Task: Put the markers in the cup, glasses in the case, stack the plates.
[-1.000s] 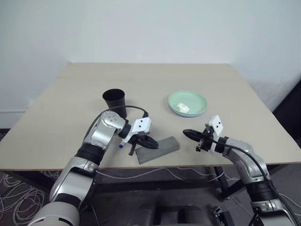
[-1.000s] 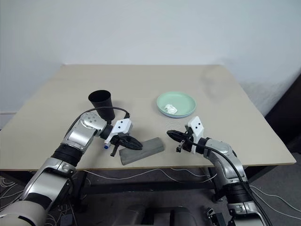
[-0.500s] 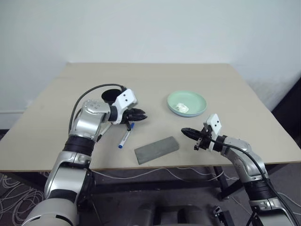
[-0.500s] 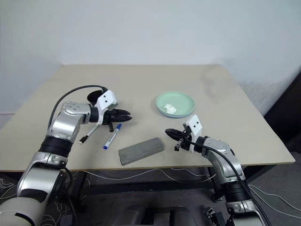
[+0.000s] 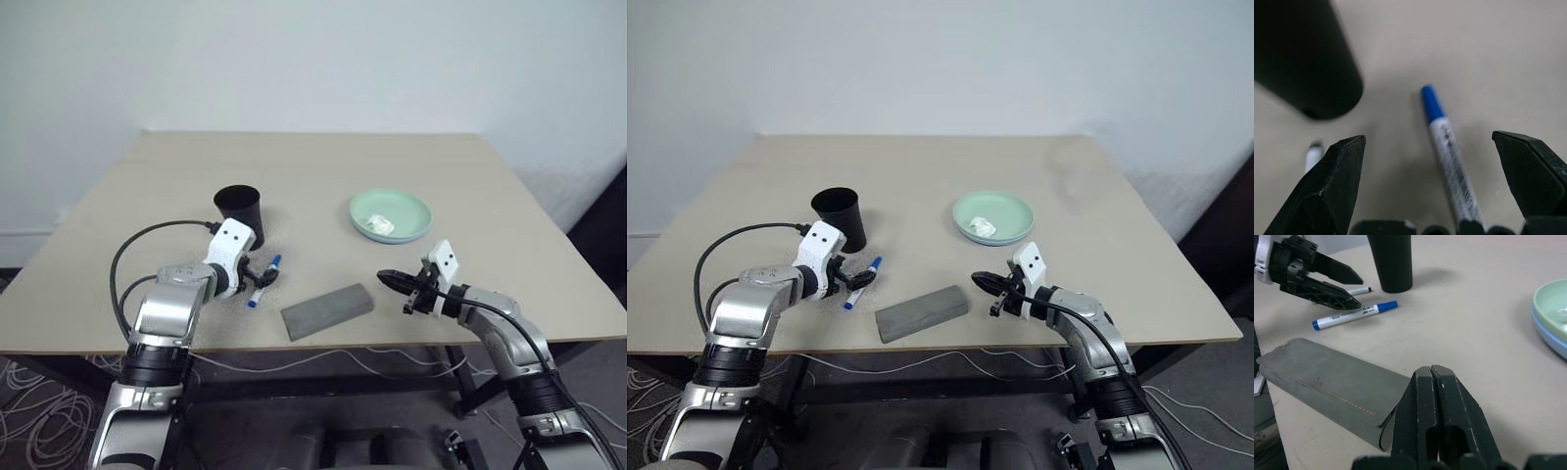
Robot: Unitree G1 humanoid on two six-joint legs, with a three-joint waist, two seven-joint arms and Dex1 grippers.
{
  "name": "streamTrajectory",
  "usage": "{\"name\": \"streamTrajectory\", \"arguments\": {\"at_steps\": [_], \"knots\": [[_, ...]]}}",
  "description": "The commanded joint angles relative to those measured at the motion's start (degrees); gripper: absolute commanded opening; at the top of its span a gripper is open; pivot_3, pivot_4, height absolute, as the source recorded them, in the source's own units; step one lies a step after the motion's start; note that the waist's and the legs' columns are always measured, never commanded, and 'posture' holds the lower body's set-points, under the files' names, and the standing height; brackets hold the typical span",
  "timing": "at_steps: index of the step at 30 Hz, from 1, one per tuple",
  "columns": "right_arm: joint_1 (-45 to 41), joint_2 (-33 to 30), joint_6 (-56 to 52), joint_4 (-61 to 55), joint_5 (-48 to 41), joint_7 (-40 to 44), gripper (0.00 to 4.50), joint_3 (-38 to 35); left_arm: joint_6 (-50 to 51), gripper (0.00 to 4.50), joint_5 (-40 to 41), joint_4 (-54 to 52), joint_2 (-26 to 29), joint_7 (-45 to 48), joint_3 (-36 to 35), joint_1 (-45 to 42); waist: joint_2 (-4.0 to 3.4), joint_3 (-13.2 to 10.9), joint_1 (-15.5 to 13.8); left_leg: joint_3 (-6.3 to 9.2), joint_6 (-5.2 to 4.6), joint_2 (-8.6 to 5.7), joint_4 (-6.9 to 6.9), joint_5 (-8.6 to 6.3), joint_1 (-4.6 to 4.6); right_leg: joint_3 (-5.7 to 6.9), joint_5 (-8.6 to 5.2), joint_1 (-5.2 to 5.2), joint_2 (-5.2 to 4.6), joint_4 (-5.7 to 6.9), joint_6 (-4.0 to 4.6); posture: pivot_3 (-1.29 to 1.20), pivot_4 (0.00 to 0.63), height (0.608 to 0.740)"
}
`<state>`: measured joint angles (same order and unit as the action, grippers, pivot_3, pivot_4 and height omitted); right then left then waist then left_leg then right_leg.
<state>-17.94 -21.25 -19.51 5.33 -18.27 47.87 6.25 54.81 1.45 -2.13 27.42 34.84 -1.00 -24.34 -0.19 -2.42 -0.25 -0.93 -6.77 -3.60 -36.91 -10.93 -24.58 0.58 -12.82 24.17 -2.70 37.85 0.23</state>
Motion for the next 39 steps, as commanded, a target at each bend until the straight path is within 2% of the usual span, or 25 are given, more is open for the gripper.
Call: {"name": "streamTrajectory", "arguments": {"at_steps": [1, 9, 25, 29, 39], "knots": [[-2.6, 0.3, 1.5, -0.2, 0.1, 0.6, 0.00, -0.3, 2.5, 4.47, 1.9, -2.9, -0.5, -1.5, -0.5, 0.0, 0.00, 0.0, 0.0, -0.01, 0.06, 0.00, 0.00, 0.04, 0.00, -0.01, 0.00, 0.00, 0.00, 0.00, 0.00, 0.00, 0.000, 0.740], [-2.4, 0.7, 1.9, 0.1, 0.4, 0.1, 0.00, -0.3, 5.9, 4.47, 4.5, 0.5, -2.0, -4.4, -0.4, -1.6, 0.00, 0.0, 0.1, -0.01, 0.24, -0.01, 0.06, 0.15, 0.00, -0.02, 0.00, 0.03, 0.00, -0.03, -0.01, 0.00, 0.000, 0.740], [0.1, 0.7, 1.9, -1.2, 0.6, -2.3, 0.00, -0.4, 4.1, 4.47, 3.9, 10.4, -4.2, -7.7, 4.4, -8.0, 0.00, 0.0, 0.0, 0.02, 0.13, -0.01, 0.14, 0.08, 0.01, 0.01, 0.05, 0.07, -0.02, -0.01, 0.05, 0.00, 0.000, 0.740], [0.3, 0.5, 2.0, -1.2, 0.6, -2.6, 0.00, -0.5, 4.5, 3.56, 4.4, 9.1, -4.9, -9.2, 3.8, -7.2, 0.00, 0.0, 0.0, 0.02, 0.16, -0.01, 0.18, 0.10, 0.00, 0.00, 0.05, 0.08, -0.02, -0.01, 0.05, 0.00, 0.000, 0.740], [-0.8, 0.6, 2.4, 0.3, 0.9, -2.6, 0.00, -0.3, 4.7, 0.19, 5.1, 6.0, -5.2, -10.0, 3.7, -7.3, 0.00, 0.0, 0.0, 0.01, 0.15, -0.01, 0.22, 0.09, -0.01, -0.02, 0.04, 0.10, -0.03, -0.06, 0.05, 0.00, 0.000, 0.740]]}}
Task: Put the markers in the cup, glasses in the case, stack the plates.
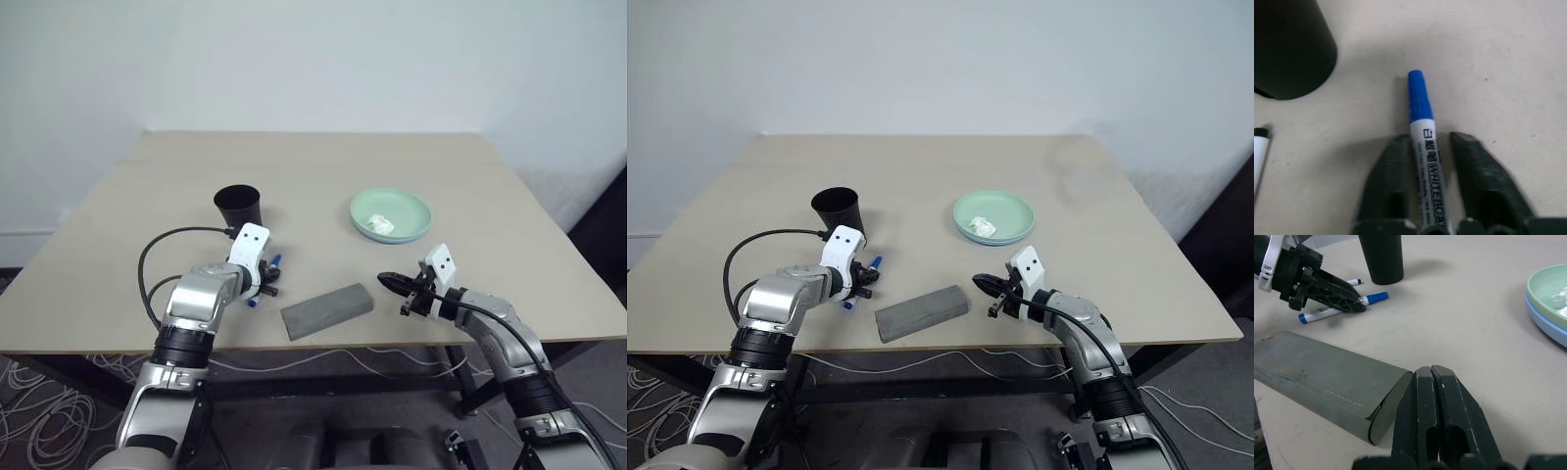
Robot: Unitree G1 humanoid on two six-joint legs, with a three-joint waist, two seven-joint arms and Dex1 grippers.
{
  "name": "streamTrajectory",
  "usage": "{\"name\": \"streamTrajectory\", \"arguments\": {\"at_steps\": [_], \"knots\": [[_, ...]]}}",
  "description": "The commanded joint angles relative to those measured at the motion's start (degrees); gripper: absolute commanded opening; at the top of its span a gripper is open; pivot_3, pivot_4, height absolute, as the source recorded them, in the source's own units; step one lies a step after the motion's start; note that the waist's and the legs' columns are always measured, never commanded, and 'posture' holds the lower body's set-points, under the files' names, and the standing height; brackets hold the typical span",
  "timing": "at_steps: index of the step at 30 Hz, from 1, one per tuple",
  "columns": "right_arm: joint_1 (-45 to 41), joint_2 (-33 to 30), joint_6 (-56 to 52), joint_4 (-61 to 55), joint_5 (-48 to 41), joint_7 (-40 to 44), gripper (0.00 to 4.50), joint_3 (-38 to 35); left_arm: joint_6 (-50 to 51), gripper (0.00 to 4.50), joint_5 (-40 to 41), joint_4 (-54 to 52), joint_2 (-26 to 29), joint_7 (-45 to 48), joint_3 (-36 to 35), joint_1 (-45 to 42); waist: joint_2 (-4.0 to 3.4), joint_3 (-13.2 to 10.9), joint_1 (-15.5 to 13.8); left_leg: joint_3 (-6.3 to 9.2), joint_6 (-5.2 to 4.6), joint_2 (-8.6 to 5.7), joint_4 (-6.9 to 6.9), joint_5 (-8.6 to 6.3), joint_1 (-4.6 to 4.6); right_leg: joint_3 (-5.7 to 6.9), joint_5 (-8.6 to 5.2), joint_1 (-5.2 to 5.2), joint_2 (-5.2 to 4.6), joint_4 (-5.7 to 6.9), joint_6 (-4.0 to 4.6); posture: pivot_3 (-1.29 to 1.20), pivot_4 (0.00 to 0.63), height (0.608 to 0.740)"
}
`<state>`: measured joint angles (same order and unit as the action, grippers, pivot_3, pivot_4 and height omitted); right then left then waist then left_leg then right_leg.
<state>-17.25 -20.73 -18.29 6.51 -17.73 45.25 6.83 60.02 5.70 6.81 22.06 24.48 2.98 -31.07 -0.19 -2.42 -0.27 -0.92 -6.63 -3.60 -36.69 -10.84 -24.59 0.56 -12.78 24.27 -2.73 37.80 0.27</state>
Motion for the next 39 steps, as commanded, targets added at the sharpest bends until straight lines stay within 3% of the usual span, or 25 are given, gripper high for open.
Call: {"name": "streamTrajectory", "arguments": {"at_steps": [1, 7, 14, 18, 25, 34, 39], "knots": [[-1.6, 0.1, 1.2, -0.8, 0.4, 0.0, 0.00, -0.8, -0.6, 0.12, 0.9, -3.3, 0.3, 0.5, -0.2, -0.6, 0.00, 0.0, 0.0, 0.00, 0.00, 0.00, 0.02, 0.00, 0.00, 0.00, 0.00, 0.00, 0.00, 0.00, 0.00, 0.00, 0.000, 0.740], [-2.1, 0.3, 1.5, -0.1, 0.7, 0.2, 0.00, -0.7, -8.3, 0.12, 2.0, -7.5, 2.9, 5.9, 1.8, 0.4, 0.00, 0.0, 0.1, -0.02, 0.03, 0.00, 0.10, 0.02, 0.00, -0.03, 0.00, 0.05, 0.00, 0.00, 0.01, 0.00, 0.000, 0.740], [-2.3, 0.3, 1.7, 0.4, 1.1, 0.3, 0.00, -0.8, -36.4, 0.12, 4.0, -8.2, 3.2, 9.6, -4.1, -0.6, 0.00, 0.0, 0.0, -0.04, 0.02, 0.00, 0.17, 0.01, 0.00, -0.03, 0.00, 0.07, -0.05, -0.05, 0.02, 0.00, 0.000, 0.740], [-2.7, 0.3, 1.8, 0.6, 1.2, 0.5, 0.00, -0.7, -48.5, 0.12, 2.7, -0.2, 1.1, 0.6, -10.4, -5.4, 0.00, 0.0, -0.1, -0.02, 0.02, 0.00, 0.17, 0.02, 0.00, 0.01, 0.00, 0.08, -0.02, -0.07, 0.02, 0.00, 0.000, 0.740], [-3.5, 0.3, 1.8, 1.2, 1.4, 0.8, 0.00, -0.5, -69.0, 0.12, -4.1, 16.4, 2.0, -7.6, -10.7, -10.3, 0.02, 0.0, -0.1, -0.06, 0.14, -0.03, 0.13, 0.10, 0.00, -0.02, 0.01, 0.03, -0.01, -0.08, 0.00, 0.00, 0.000, 0.740], [-4.1, 0.2, 1.9, 1.6, 2.2, 0.9, 0.00, -0.8, -84.5, 0.12, -7.1, 44.9, 2.2, -12.1, -10.1, -19.6, 0.07, 0.0, -0.3, -0.06, -0.01, -0.05, 0.03, 0.01, -0.03, 0.04, 0.02, 0.00, -0.04, -0.08, -0.02, 0.00, 0.000, 0.740], [-3.5, -0.1, 1.7, 1.0, 2.2, 0.5, 0.00, -1.1, -88.1, 0.12, -7.7, 52.4, 1.9, -13.0, -10.0, -21.8, 0.08, 0.0, -0.3, -0.05, -0.02, -0.04, 0.05, 0.00, -0.04, 0.06, 0.02, 0.02, -0.04, -0.07, -0.02, 0.00, 0.000, 0.740]]}}
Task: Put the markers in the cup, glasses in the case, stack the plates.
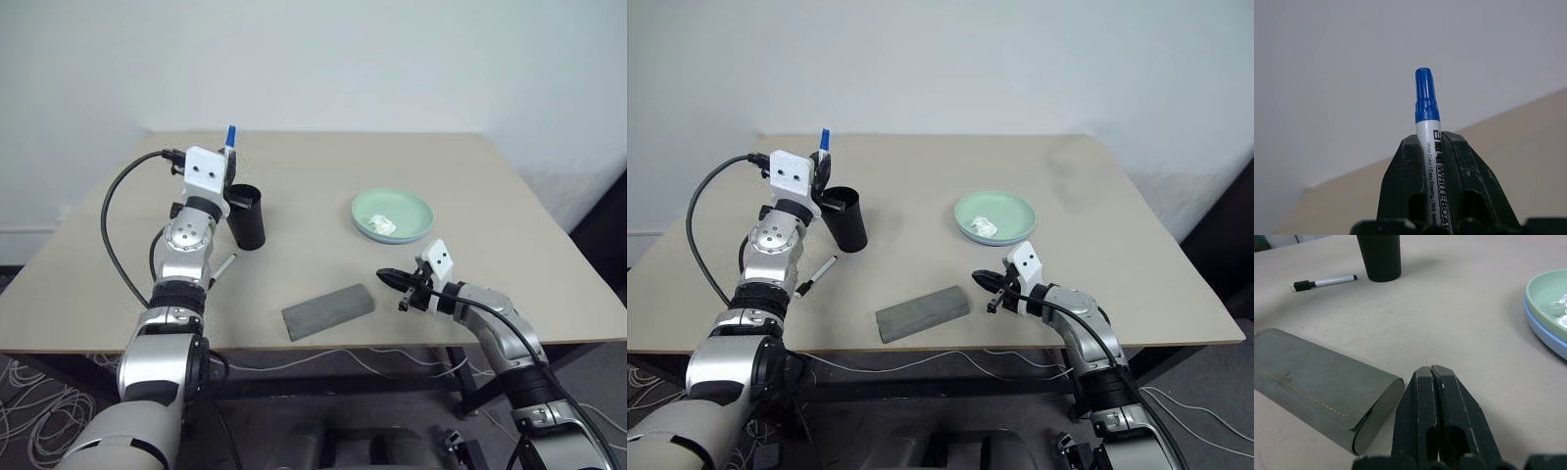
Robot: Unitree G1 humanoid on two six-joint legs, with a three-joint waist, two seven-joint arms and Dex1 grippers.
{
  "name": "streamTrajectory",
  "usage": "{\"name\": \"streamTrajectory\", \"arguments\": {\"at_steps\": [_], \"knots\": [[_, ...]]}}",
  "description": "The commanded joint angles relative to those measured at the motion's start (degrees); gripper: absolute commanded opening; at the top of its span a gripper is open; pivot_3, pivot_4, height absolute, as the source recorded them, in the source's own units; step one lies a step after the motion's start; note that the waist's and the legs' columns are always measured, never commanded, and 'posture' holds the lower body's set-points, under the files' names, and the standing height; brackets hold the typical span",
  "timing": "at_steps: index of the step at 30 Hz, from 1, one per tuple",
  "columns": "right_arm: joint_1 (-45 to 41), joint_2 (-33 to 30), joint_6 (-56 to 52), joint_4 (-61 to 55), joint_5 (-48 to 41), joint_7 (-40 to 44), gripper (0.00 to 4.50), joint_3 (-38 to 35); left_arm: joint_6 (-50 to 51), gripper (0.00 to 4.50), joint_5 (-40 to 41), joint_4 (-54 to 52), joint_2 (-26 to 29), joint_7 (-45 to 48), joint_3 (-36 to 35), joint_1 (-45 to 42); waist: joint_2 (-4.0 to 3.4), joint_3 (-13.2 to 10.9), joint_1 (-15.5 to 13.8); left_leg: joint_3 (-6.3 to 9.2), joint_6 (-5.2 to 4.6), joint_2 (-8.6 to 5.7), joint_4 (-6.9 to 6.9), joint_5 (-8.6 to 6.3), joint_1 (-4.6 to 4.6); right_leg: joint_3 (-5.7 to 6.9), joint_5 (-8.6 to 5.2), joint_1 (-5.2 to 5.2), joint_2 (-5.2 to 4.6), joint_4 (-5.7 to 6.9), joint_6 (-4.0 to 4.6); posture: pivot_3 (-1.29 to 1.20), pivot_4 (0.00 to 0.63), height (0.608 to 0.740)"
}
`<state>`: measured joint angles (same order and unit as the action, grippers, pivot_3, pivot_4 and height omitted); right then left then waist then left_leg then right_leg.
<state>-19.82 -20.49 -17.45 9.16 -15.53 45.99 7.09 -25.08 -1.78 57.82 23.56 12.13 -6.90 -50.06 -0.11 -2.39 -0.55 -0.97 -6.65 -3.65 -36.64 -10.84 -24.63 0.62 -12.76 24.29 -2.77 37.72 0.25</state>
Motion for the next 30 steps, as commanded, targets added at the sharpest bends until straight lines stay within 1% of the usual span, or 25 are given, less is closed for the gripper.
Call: {"name": "streamTrajectory", "arguments": {"at_steps": [1, 3, 4, 6, 7, 11, 12, 19, 21, 24, 25, 28, 30], "knots": [[-0.8, -0.3, 0.9, -1.7, 0.0, -0.4, 0.00, -1.4, -3.5, 0.12, -0.2, 2.2, 0.4, -0.6, -0.1, -3.0, 0.00, 0.0, 0.0, 0.00, 0.00, 0.00, 0.00, 0.00, 0.00, 0.00, 0.00, 0.00, 0.00, 0.00, 0.00, 0.00, 0.000, 0.740], [-0.5, -0.4, 0.9, -1.9, 0.0, -0.5, 0.00, -1.4, -4.2, 0.86, 0.4, 3.1, 0.1, 0.0, -0.4, -3.3, 0.01, 0.0, 0.0, 0.00, -0.01, 0.00, 0.00, -0.01, -0.01, 0.00, 0.00, -0.01, -0.01, 0.00, 0.00, 0.00, 0.000, 0.740], [-0.4, -0.4, 0.9, -1.9, 0.0, -0.6, 0.00, -1.4, -4.4, 1.10, 0.5, 3.4, 0.1, 0.0, -0.5, -3.4, 0.02, 0.0, 0.0, 0.00, -0.02, 0.00, -0.01, -0.01, -0.01, 0.00, 0.00, -0.01, -0.02, 0.00, 0.00, 0.00, 0.000, 0.740], [-0.2, -0.3, 0.9, -2.1, -0.1, -0.7, 0.00, -1.3, -4.8, 1.73, 0.6, 3.7, 0.0, -0.2, -0.5, -3.5, 0.03, 0.0, 0.0, 0.00, -0.03, 0.00, -0.03, -0.02, -0.02, 0.01, 0.00, -0.02, -0.03, 0.00, 0.00, 0.00, 0.000, 0.740], [-0.1, -0.3, 0.8, -2.1, -0.1, -0.8, 0.00, -1.2, -4.9, 2.17, 0.5, 3.8, 0.0, -0.4, -0.5, -3.5, 0.03, 0.0, 0.0, 0.00, -0.04, 0.00, -0.04, -0.02, -0.02, 0.01, 0.01, -0.02, -0.03, 0.00, -0.01, 0.00, 0.000, 0.740], [-0.3, -0.2, 0.8, -2.0, 0.0, -0.9, 0.00, -1.0, -5.3, 3.57, 0.7, 3.9, -0.2, -0.5, -0.5, -3.9, 0.04, 0.0, 0.0, 0.01, -0.05, 0.00, -0.10, -0.03, -0.02, 0.02, 0.03, -0.04, -0.03, 0.02, -0.05, 0.00, 0.000, 0.740], [-0.4, -0.1, 0.8, -1.9, 0.0, -0.8, 0.00, -1.0, -5.4, 3.86, 0.8, 3.7, -0.2, -0.5, -0.5, -3.9, 0.04, 0.0, 0.0, 0.01, -0.05, 0.00, -0.12, -0.03, -0.02, 0.03, 0.03, -0.04, -0.03, 0.03, -0.05, 0.00, 0.000, 0.740], [-0.9, 0.1, 1.1, -1.3, 0.1, -0.7, 0.00, -0.7, -5.6, 3.86, 1.7, 2.4, -0.5, 0.6, -0.7, -3.9, 0.04, 0.0, 0.0, 0.01, -0.06, 0.00, -0.15, -0.03, -0.02, 0.04, 0.04, -0.06, -0.02, 0.05, -0.06, 0.00, 0.000, 0.740], [-1.1, 0.2, 1.1, -1.1, 0.2, -0.7, 0.00, -0.7, -4.1, 3.86, 4.3, 0.6, -0.6, 3.8, -1.9, -3.9, 0.04, 0.0, 0.0, 0.01, -0.05, 0.00, -0.15, -0.03, -0.02, 0.04, 0.04, -0.06, -0.02, 0.04, -0.06, 0.00, 0.000, 0.740], [-1.1, 0.2, 1.0, -1.2, 0.2, -0.8, 0.00, -0.7, 0.9, 3.86, 10.3, -4.7, -0.2, 12.5, -3.7, -2.8, 0.05, 0.0, 0.0, 0.01, -0.05, 0.01, -0.16, -0.03, -0.03, 0.04, 0.04, -0.05, -0.02, 0.05, -0.06, 0.00, 0.000, 0.740], [-1.1, 0.2, 1.0, -1.3, 0.2, -0.8, 0.00, -0.7, 4.7, 3.86, 13.2, -8.4, 0.4, 15.9, -4.4, -1.7, 0.05, 0.0, 0.1, 0.02, -0.06, 0.01, -0.16, -0.03, -0.03, 0.04, 0.04, -0.05, -0.02, 0.04, -0.06, 0.00, 0.000, 0.740], [-1.0, 0.1, 0.9, -1.4, 0.2, -0.9, 0.00, -0.8, 15.4, 3.86, 19.3, -19.1, 2.4, 22.3, -5.9, 1.7, 0.05, 0.0, 0.7, 0.02, -0.05, 0.02, -0.16, -0.03, -0.03, 0.01, 0.04, -0.05, -0.02, 0.04, -0.06, 0.00, 0.000, 0.740], [-0.8, 0.0, 0.9, -1.5, 0.2, -0.9, 0.00, -0.8, 23.5, 3.86, 22.1, -26.6, 5.7, 24.8, -6.6, 4.9, 0.05, 0.0, 1.3, 0.02, -0.05, 0.02, -0.14, -0.03, -0.03, -0.02, 0.04, -0.03, 0.00, 0.04, -0.06, 0.00, 0.000, 0.740]]}}
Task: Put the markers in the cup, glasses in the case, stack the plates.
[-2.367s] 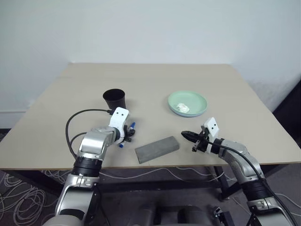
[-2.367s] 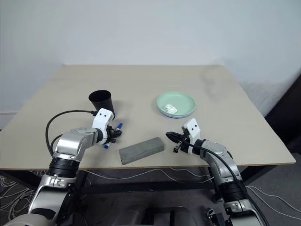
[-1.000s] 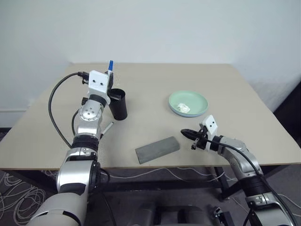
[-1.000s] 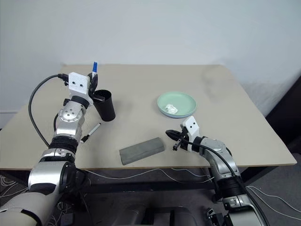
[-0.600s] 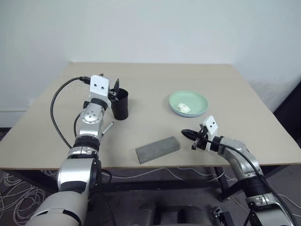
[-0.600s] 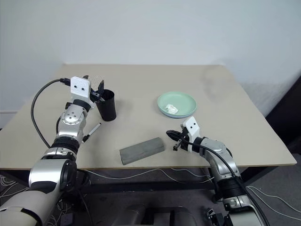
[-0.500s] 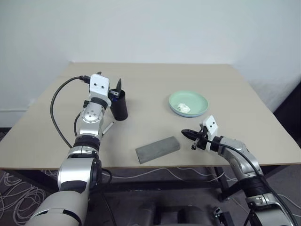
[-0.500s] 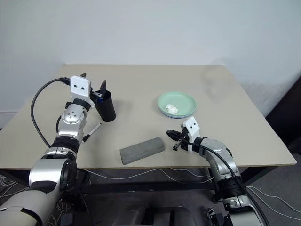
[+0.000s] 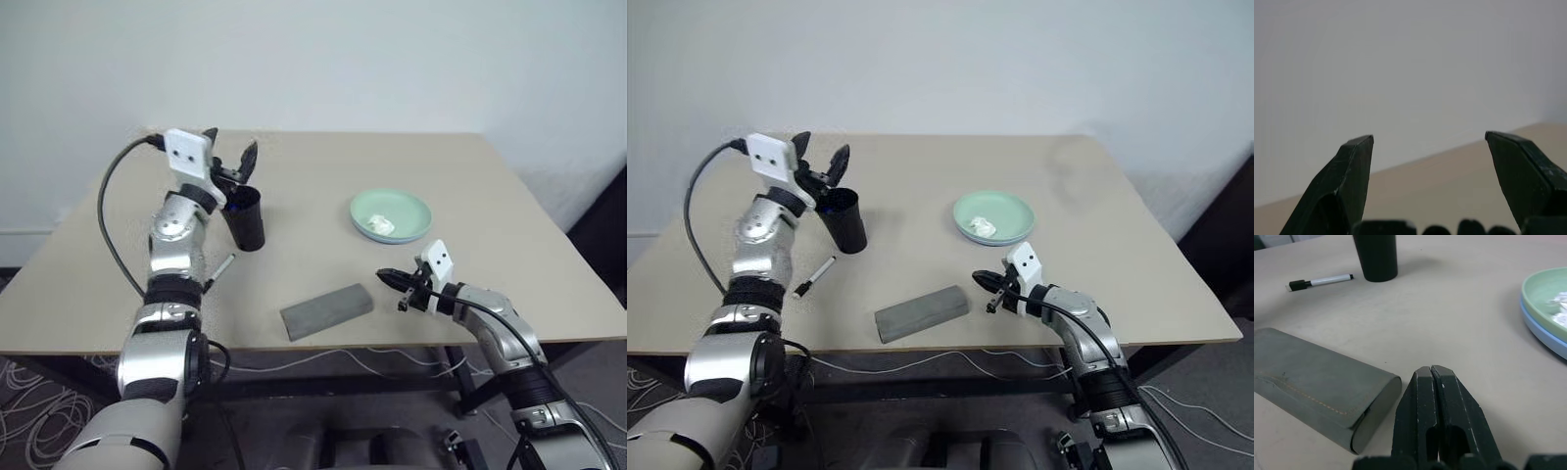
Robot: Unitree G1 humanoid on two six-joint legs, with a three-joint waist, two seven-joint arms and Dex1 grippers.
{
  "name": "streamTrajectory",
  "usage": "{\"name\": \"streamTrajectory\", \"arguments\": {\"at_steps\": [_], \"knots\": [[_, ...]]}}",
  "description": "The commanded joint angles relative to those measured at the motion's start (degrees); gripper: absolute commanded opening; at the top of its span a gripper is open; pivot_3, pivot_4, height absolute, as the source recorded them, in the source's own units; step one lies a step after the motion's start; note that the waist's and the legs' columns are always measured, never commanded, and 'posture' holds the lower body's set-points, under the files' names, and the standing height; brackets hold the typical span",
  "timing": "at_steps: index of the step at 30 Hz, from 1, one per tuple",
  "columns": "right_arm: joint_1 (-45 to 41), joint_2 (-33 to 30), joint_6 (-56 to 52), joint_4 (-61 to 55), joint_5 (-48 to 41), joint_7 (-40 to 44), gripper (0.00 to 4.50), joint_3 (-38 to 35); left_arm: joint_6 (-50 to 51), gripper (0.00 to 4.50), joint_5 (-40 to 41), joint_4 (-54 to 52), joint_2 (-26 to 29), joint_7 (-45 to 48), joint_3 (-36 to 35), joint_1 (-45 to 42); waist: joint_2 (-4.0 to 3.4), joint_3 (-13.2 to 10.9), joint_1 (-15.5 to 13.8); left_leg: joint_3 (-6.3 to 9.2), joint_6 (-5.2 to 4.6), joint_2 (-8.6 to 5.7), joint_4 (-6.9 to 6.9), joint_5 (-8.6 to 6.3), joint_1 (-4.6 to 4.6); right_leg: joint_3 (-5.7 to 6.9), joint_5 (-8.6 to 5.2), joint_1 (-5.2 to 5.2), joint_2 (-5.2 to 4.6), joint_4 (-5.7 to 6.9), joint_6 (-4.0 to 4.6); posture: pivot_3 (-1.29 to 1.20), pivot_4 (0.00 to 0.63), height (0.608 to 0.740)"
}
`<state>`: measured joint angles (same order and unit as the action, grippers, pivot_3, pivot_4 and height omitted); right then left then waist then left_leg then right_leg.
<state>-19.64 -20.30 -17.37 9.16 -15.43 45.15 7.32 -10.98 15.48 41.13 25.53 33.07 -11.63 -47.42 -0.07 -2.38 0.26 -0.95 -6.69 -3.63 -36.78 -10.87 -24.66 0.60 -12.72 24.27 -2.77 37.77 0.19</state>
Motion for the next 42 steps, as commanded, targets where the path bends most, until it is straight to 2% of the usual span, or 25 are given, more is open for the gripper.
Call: {"name": "streamTrajectory", "arguments": {"at_steps": [1, 5, 7, 9, 13, 17, 21, 31, 38, 41, 42], "knots": [[-0.9, -0.2, 0.8, -1.4, 0.1, 0.0, 0.00, -1.0, 13.6, 3.86, 6.6, -13.8, 5.6, 5.3, -2.4, 4.1, 0.00, 0.0, 0.8, 0.00, 0.01, 0.00, 0.01, 0.01, 0.00, -0.02, 0.00, 0.01, 0.02, 0.01, 0.00, 0.00, 0.000, 0.740], [-1.1, -0.3, 0.8, -1.1, 0.1, 0.4, 0.00, -0.8, 26.5, 3.86, 10.0, -24.8, 11.1, 7.4, -2.8, 9.6, 0.00, 0.0, 1.1, 0.03, 0.05, 0.03, 0.04, 0.03, 0.03, -0.02, 0.00, 0.03, 0.09, 0.03, 0.01, 0.00, 0.000, 0.740], [-1.5, -0.4, 0.8, -0.5, 0.4, 0.9, 0.00, -0.4, 32.3, 3.86, 6.2, -27.0, 16.4, 8.0, -0.4, 12.8, 0.00, 0.0, 1.1, 0.05, 0.09, 0.03, 0.04, 0.05, 0.06, 0.01, 0.00, -0.01, 0.10, 0.04, 0.01, 0.00, 0.000, 0.740], [-2.2, -0.3, 1.0, 0.3, 0.5, 1.2, 0.00, -0.3, 39.9, 3.86, 6.7, -29.7, 19.8, 8.0, 0.0, 15.0, -0.01, 0.0, 1.0, 0.02, 0.14, 0.01, 0.12, 0.09, 0.14, -0.04, -0.01, -0.03, 0.13, 0.04, 0.01, 0.00, 0.000, 0.740], [-3.3, -0.1, 1.5, 1.6, 0.9, 1.6, 0.00, -0.3, 50.4, 3.86, 7.5, -32.6, 21.9, 5.6, -0.8, 16.6, -0.01, 0.0, 0.7, 0.04, 0.26, 0.01, 0.18, 0.16, 0.13, 0.06, -0.02, -0.04, 0.10, 0.03, 0.01, 0.00, 0.000, 0.740], [-3.9, 0.1, 1.8, 2.4, 1.1, 1.9, 0.00, -0.1, 55.5, 3.86, 4.3, -31.9, 22.2, 3.1, 1.4, 17.3, 0.00, 0.0, 0.8, 0.03, 0.48, -0.01, 0.23, 0.29, 0.14, 0.06, -0.01, 0.01, 0.13, 0.03, 0.01, 0.00, 0.000, 0.740], [-4.2, 0.3, 1.9, 2.7, 1.3, 2.1, 0.00, -0.1, 58.1, 3.86, 2.4, -30.6, 21.2, 3.2, 5.0, 17.1, 0.00, 0.0, 0.8, 0.02, 0.70, -0.01, 0.45, 0.43, 0.15, -0.01, -0.01, 0.10, 0.14, 0.00, 0.02, 0.00, 0.000, 0.740], [-3.7, 0.6, 1.8, 2.2, 1.8, 1.7, 0.00, -0.5, 54.3, 3.86, -7.9, -13.1, 19.8, 6.4, 18.1, 11.6, 0.02, 0.0, 0.9, 0.01, 0.77, -0.02, 0.69, 0.48, 0.14, -0.11, -0.02, 0.22, 0.12, -0.05, 0.04, 0.00, 0.000, 0.740], [-2.7, 0.8, 1.8, 1.6, 1.8, 0.7, 0.00, -0.8, 52.9, 3.86, -11.0, -4.2, 18.0, 11.3, 21.4, 7.1, 0.02, 0.0, 0.8, 0.01, 0.66, -0.09, 0.69, 0.41, 0.14, -0.06, -0.02, 0.19, -0.01, -0.04, 0.03, 0.00, 0.000, 0.740], [-2.4, 0.7, 1.7, 1.2, 1.7, 0.4, 0.00, -0.9, 53.2, 3.25, -11.9, -2.5, 17.6, 12.8, 21.6, 6.3, 0.00, 0.0, 0.8, 0.04, 0.54, -0.09, 0.69, 0.34, 0.15, -0.05, -0.02, 0.19, -0.02, -0.02, 0.04, 0.00, 0.000, 0.740], [-2.3, 0.7, 1.7, 1.1, 1.7, 0.4, 0.00, -0.9, 53.5, 2.90, -12.1, -2.1, 17.5, 13.4, 21.7, 6.1, 0.00, 0.0, 0.8, 0.04, 0.52, -0.09, 0.69, 0.32, 0.15, -0.02, -0.02, 0.18, -0.03, 0.00, 0.04, 0.00, 0.000, 0.740]]}}
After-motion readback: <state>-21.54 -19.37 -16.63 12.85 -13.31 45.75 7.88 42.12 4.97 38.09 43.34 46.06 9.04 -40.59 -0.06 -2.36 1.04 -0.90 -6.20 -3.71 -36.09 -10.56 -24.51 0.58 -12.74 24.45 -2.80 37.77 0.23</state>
